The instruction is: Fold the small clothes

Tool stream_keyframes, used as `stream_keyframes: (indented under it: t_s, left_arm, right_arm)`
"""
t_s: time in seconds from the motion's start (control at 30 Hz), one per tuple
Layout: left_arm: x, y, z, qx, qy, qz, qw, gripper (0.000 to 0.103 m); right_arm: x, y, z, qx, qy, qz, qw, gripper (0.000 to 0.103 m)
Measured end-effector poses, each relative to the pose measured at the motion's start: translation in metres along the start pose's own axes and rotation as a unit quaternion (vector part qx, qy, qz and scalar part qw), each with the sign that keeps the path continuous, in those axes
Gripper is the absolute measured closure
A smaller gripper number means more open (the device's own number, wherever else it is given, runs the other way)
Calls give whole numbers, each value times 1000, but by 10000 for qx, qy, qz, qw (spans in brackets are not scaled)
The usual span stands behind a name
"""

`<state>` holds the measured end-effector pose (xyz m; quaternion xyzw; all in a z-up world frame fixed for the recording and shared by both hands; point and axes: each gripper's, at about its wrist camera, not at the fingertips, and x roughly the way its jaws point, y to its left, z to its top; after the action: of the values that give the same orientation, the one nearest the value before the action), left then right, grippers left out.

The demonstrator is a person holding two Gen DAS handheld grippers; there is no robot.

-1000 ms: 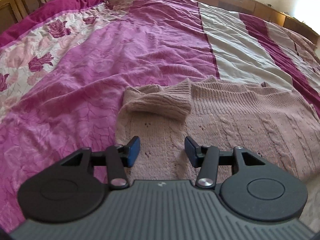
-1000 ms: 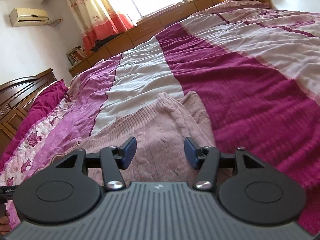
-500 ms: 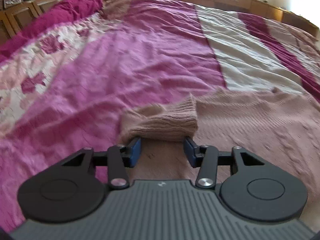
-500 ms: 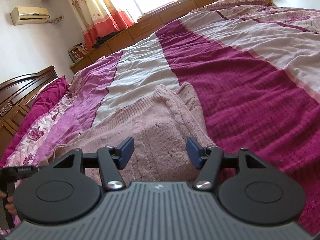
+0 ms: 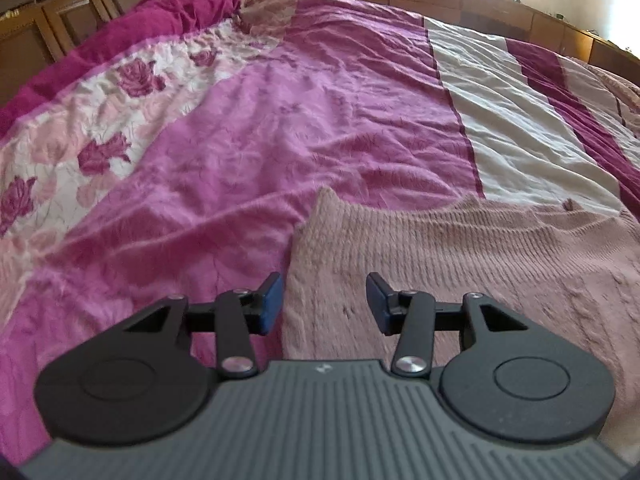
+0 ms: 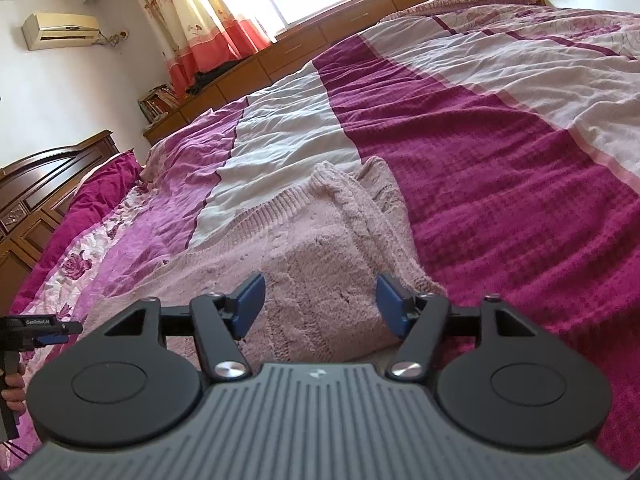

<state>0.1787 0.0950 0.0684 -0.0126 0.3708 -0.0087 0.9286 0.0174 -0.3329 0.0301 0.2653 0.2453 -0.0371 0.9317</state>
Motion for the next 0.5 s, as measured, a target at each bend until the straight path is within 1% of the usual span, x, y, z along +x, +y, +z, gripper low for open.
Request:
stream_keyframes:
  t_s: [0.03, 0.13, 0.27, 0.33, 0.43, 0.5]
  left_arm:
    - [-3, 0, -2, -30, 69, -42, 10000, 48]
    - [-11, -1, -9, -19, 215, -31, 9998, 40]
    - [-25, -2, -21, 96, 366, 100, 9992, 36]
    - [-33, -2, -28, 87, 433, 152, 9989, 31]
    - [-44, 0, -40, 12, 530, 169, 9984, 31]
    - [-51, 1, -47, -89, 596, 162, 9981, 31]
  right_arm:
    - [-2, 0, 0, 6, 5, 3, 10000, 32]
    - [-6, 1, 1, 24, -10, -6, 10000, 29]
    - [-14, -2, 1, 134, -67, -9, 9999, 24]
    - [-18, -5, 1, 191, -86, -13, 9998, 23]
    - [-23, -9, 4, 260, -133, -47, 9996, 20]
    - [-25, -12, 6, 291, -147, -100, 9994, 16]
